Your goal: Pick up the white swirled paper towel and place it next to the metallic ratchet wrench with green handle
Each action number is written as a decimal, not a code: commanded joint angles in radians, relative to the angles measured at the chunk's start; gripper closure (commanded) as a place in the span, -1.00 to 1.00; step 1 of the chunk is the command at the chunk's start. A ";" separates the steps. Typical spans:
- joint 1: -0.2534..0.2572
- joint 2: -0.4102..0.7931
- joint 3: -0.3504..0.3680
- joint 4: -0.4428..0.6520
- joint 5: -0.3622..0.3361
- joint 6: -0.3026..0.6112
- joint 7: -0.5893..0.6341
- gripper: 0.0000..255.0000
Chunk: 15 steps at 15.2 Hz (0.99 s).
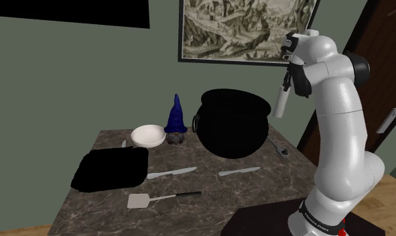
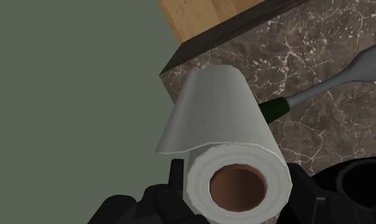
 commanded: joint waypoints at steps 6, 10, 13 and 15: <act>-0.003 0.035 0.012 -0.069 0.028 0.083 -0.037 1.00; 0.015 0.039 0.013 -0.124 0.035 0.133 -0.050 1.00; 0.024 0.044 0.016 -0.161 0.041 0.169 -0.060 1.00; 0.028 0.048 0.021 -0.183 0.045 0.192 -0.066 1.00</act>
